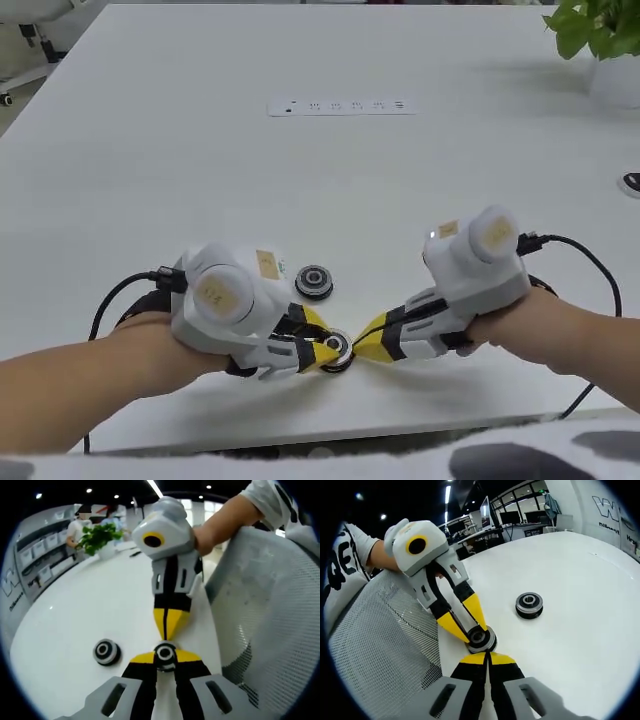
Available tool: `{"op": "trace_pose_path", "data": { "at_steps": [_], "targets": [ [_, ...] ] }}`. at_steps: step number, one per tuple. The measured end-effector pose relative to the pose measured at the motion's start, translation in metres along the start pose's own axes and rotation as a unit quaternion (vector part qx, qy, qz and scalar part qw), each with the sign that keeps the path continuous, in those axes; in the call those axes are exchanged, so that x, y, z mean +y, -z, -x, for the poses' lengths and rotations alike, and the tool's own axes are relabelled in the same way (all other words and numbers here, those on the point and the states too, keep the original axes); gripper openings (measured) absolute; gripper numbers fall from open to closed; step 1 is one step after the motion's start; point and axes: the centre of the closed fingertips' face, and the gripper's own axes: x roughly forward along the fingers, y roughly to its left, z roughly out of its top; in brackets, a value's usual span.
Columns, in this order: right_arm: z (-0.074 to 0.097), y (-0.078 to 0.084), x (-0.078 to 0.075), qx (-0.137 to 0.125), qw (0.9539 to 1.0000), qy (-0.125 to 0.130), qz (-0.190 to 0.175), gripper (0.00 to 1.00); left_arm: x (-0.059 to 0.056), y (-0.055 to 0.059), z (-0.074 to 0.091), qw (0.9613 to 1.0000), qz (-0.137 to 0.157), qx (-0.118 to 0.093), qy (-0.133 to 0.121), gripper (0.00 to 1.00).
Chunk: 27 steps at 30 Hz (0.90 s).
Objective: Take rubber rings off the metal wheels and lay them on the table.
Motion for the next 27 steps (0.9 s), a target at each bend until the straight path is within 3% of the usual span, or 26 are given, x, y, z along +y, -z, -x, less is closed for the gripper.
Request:
{"op": "trace_pose_path", "data": {
  "at_steps": [14, 27],
  "targets": [
    [-0.001, -0.003, -0.001, -0.013, 0.9988, -0.003, -0.047, 0.00, 0.002, 0.001, -0.001, 1.0000, -0.002, 0.002, -0.002, 0.13],
    [0.001, -0.010, -0.003, -0.029, 0.9980, -0.002, -0.055, 0.00, 0.002, 0.001, 0.000, 1.0000, -0.001, 0.005, -0.005, 0.13]
  ]
}}
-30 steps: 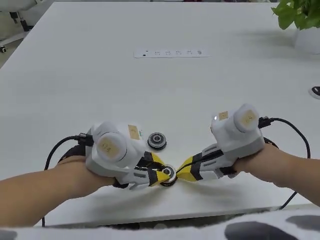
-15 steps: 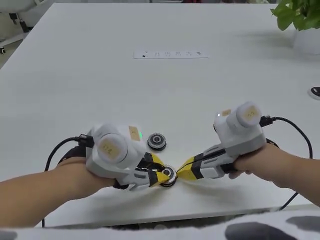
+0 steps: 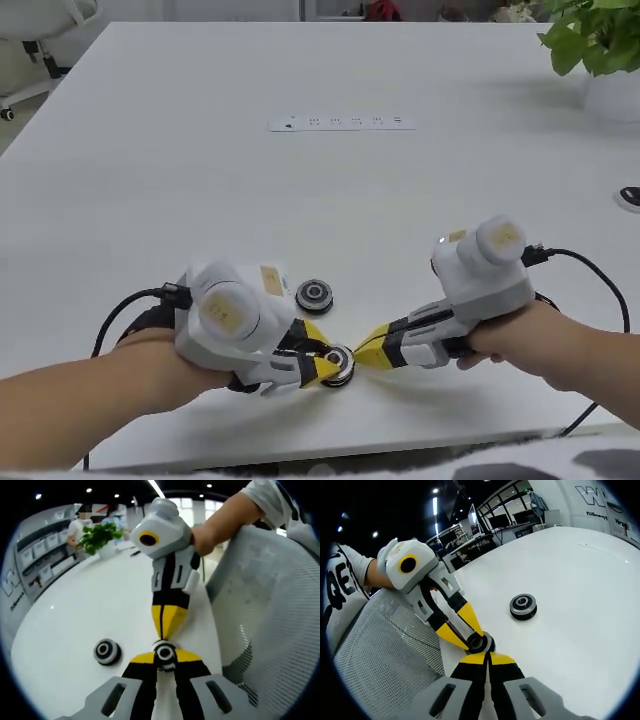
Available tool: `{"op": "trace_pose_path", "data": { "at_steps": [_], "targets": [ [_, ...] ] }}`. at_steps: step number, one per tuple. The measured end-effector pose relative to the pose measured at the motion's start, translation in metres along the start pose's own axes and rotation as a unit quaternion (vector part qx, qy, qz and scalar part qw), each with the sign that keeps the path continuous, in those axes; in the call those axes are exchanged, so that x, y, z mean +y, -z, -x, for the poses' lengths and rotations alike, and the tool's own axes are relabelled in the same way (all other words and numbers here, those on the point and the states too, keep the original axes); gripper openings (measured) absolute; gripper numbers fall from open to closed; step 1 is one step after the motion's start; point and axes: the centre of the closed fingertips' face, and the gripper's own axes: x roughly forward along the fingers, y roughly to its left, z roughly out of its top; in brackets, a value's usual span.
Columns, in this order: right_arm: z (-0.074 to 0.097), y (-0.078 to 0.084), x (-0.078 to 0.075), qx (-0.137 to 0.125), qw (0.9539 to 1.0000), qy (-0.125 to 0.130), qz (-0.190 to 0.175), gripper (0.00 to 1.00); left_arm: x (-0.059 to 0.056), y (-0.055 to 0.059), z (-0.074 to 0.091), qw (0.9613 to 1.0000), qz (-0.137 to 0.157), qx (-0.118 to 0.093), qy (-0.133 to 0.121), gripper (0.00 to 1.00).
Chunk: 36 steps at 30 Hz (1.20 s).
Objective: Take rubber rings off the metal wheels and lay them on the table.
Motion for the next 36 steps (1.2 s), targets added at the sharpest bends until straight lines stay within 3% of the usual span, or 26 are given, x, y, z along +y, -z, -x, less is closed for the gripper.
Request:
{"op": "trace_pose_path", "data": {
  "at_steps": [11, 36],
  "targets": [
    [0.001, -0.004, 0.002, -0.014, 0.9997, -0.006, -0.022, 0.00, 0.000, 0.000, 0.000, 1.0000, 0.000, 0.005, -0.003, 0.13],
    [0.000, -0.012, 0.018, -0.026, 0.9990, -0.034, -0.010, 0.00, 0.000, -0.001, 0.001, 0.9999, 0.005, 0.011, -0.004, 0.12]
  ]
}}
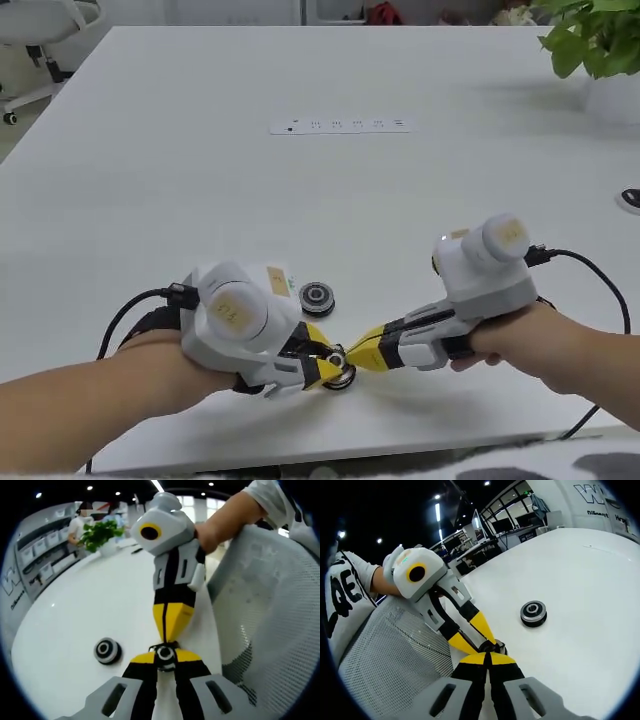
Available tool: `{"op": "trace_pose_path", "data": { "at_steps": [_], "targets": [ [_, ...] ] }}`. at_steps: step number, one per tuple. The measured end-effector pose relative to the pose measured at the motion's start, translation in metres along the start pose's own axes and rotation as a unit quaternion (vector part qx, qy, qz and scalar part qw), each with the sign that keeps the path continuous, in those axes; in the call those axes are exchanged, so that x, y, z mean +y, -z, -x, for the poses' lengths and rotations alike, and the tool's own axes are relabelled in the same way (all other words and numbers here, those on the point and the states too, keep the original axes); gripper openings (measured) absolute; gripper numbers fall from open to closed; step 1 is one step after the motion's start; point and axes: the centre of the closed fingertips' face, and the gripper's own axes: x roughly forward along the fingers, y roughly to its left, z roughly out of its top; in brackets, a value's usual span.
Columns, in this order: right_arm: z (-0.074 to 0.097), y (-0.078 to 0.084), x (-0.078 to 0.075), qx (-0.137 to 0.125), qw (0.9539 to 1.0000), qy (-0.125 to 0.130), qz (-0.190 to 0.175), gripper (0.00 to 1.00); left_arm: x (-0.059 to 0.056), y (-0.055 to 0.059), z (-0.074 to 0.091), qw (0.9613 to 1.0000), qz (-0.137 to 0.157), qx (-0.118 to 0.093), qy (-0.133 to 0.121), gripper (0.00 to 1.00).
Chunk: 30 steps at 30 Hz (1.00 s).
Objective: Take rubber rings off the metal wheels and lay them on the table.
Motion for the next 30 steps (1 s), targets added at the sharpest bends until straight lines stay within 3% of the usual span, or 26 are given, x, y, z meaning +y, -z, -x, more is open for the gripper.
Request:
{"op": "trace_pose_path", "data": {
  "at_steps": [7, 30],
  "targets": [
    [-0.001, -0.007, 0.009, -0.015, 0.9996, -0.022, -0.001, 0.00, 0.000, 0.000, 0.000, 1.0000, 0.000, 0.000, -0.001, 0.12],
    [0.005, -0.004, -0.003, -0.016, 0.9999, -0.002, -0.004, 0.00, 0.000, -0.001, 0.000, 1.0000, 0.006, -0.006, 0.004, 0.14]
  ]
}}
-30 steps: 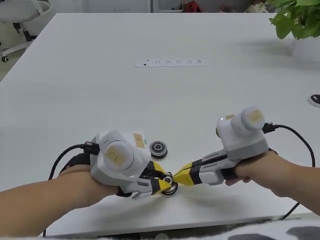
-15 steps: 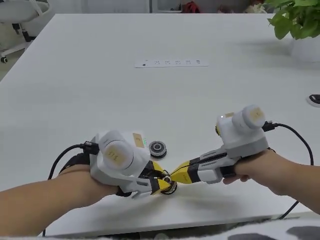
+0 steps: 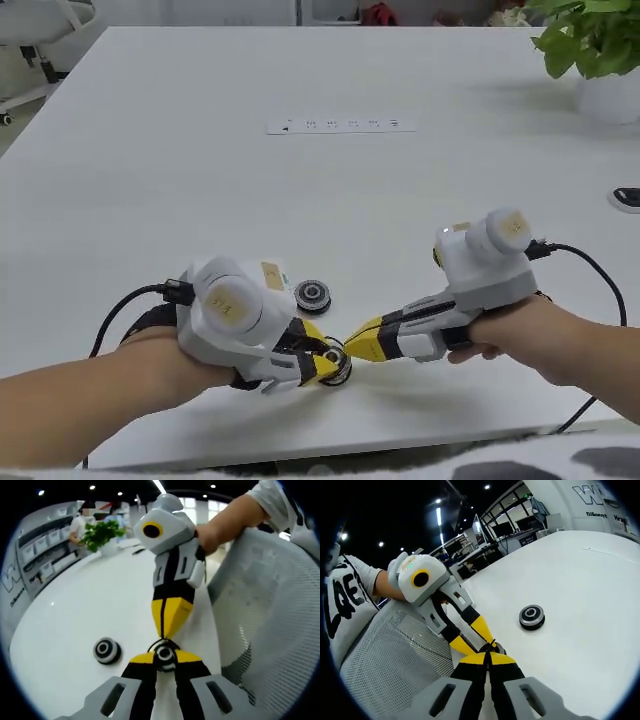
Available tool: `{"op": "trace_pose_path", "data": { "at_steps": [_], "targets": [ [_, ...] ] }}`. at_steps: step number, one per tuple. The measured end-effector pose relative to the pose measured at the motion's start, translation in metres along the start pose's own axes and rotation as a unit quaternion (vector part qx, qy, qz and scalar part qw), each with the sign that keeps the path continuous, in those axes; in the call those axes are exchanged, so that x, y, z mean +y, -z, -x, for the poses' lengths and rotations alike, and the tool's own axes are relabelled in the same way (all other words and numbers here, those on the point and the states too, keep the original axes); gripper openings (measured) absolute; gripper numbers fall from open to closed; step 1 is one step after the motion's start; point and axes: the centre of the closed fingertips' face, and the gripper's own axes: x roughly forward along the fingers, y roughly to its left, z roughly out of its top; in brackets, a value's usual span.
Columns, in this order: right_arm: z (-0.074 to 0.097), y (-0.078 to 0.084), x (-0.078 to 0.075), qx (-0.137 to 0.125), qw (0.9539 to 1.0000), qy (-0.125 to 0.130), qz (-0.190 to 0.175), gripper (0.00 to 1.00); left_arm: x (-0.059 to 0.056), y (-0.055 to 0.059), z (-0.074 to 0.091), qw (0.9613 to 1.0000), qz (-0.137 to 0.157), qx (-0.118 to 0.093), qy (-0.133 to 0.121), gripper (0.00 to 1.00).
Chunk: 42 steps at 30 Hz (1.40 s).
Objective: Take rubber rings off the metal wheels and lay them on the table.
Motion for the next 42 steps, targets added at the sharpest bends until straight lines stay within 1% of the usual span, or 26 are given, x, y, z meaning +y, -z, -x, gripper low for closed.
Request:
{"op": "trace_pose_path", "data": {
  "at_steps": [4, 7, 10, 14, 17, 20, 25, 28, 33, 38, 42],
  "targets": [
    [-0.001, 0.000, 0.003, 0.001, 1.0000, 0.000, 0.000, 0.00, 0.000, 0.000, 0.001, 1.0000, 0.002, 0.000, 0.004, 0.14],
    [0.000, 0.001, 0.003, 0.001, 1.0000, 0.000, -0.001, 0.00, -0.002, 0.001, 0.003, 0.9999, 0.006, -0.002, 0.013, 0.18],
    [0.000, 0.002, 0.002, 0.001, 1.0000, 0.001, -0.003, 0.00, -0.003, 0.001, 0.004, 0.9999, 0.004, -0.003, 0.013, 0.20],
    [0.001, 0.002, 0.001, -0.001, 1.0000, 0.000, -0.006, 0.00, -0.003, -0.004, 0.009, 0.9997, 0.007, -0.013, 0.018, 0.23],
    [0.001, 0.002, 0.000, 0.000, 1.0000, 0.000, -0.007, 0.00, -0.001, -0.008, 0.013, 0.9996, 0.013, -0.021, 0.015, 0.26],
    [0.001, 0.002, 0.000, -0.001, 1.0000, -0.001, -0.008, 0.00, 0.000, -0.011, 0.017, 0.9991, 0.026, -0.031, 0.014, 0.28],
    [0.001, 0.001, -0.001, -0.002, 1.0000, -0.001, -0.009, 0.00, 0.000, -0.013, 0.023, 0.9987, 0.033, -0.038, 0.013, 0.31],
    [0.001, 0.001, -0.001, -0.002, 1.0000, -0.002, -0.009, 0.00, 0.001, -0.015, 0.028, 0.9984, 0.036, -0.044, 0.007, 0.35],
    [0.001, 0.000, -0.002, -0.003, 0.9999, -0.002, -0.010, 0.00, 0.002, -0.018, 0.037, 0.9971, 0.050, -0.056, 0.005, 0.40],
    [0.001, -0.001, 0.003, -0.004, 0.9999, -0.004, -0.009, 0.00, 0.000, -0.020, 0.046, 0.9965, 0.053, -0.064, 0.001, 0.46],
    [0.001, -0.004, 0.005, -0.008, 0.9999, -0.004, -0.009, 0.00, 0.001, -0.020, 0.052, 0.9961, 0.054, -0.070, -0.005, 0.50]
  ]
}}
